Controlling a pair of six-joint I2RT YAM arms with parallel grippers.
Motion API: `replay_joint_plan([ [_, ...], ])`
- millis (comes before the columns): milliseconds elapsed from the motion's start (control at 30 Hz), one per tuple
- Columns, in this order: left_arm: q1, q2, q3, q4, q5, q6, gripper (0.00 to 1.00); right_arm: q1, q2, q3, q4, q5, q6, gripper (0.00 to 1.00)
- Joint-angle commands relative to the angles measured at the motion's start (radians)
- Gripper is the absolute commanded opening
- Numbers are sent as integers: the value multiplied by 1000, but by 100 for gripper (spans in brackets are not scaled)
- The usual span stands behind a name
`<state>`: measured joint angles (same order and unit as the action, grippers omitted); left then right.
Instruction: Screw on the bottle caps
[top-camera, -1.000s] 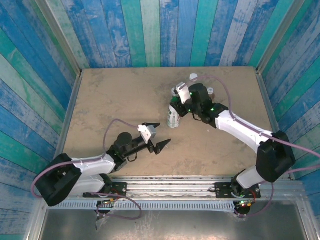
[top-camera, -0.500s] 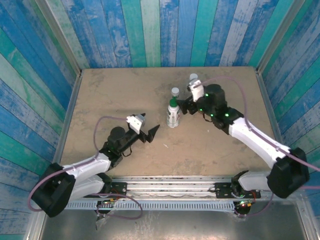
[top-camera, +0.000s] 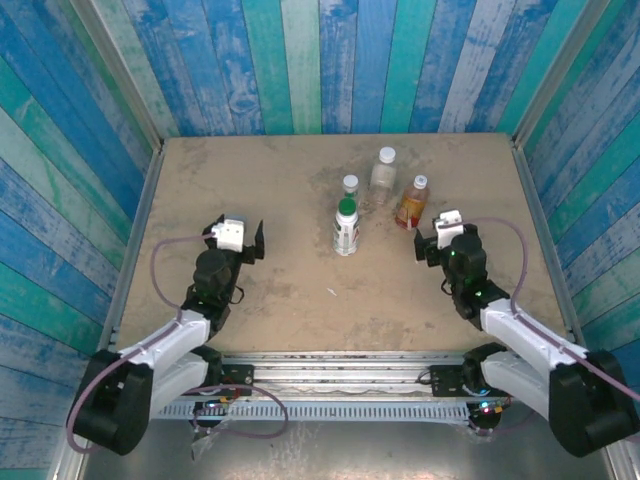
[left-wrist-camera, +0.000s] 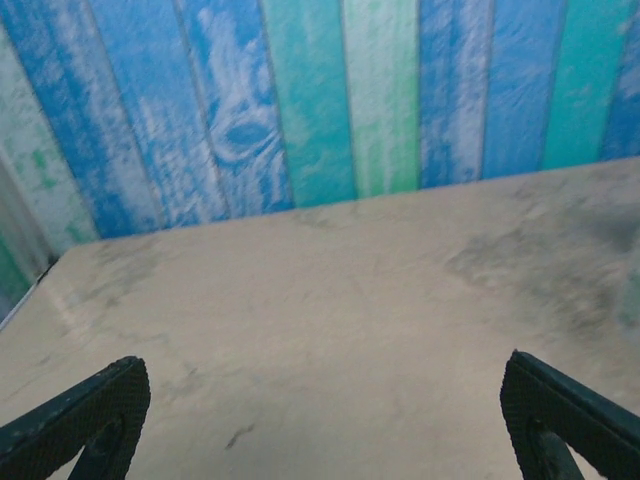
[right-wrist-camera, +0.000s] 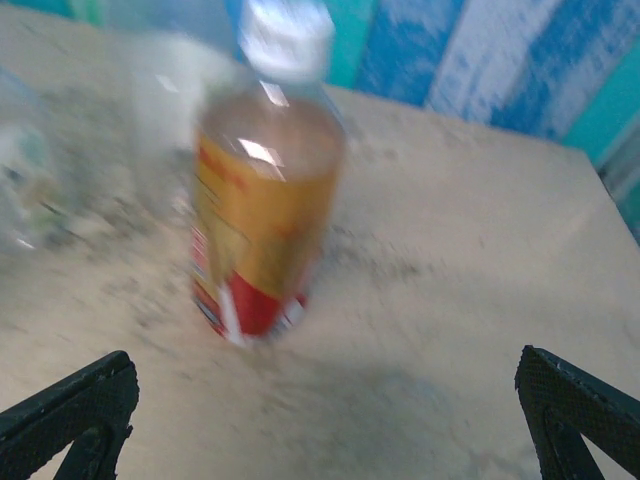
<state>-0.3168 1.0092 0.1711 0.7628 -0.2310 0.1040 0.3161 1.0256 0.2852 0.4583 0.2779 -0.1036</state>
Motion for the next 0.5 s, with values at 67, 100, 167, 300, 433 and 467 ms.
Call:
replay_joint_plan([
  [67, 92, 204, -58, 306, -60, 52, 94, -120, 206, -41, 395, 25, 21, 100],
  [100, 117, 229, -50, 334, -36, 43, 94, -142, 226, -27, 405, -6, 13, 100],
  [167, 187, 287, 4, 303, 41, -23, 94, -195, 296, 11, 416, -67, 34, 100],
  [300, 233, 434, 64, 340, 74, -75, 94, -237, 455, 41, 490, -125, 65, 100],
  [433, 276, 493, 108, 295, 72, -132, 94, -238, 479, 113, 376, -128, 66, 100],
  [467, 280, 497, 105, 312, 74, -132, 94, -238, 495, 109, 415, -127, 65, 100],
])
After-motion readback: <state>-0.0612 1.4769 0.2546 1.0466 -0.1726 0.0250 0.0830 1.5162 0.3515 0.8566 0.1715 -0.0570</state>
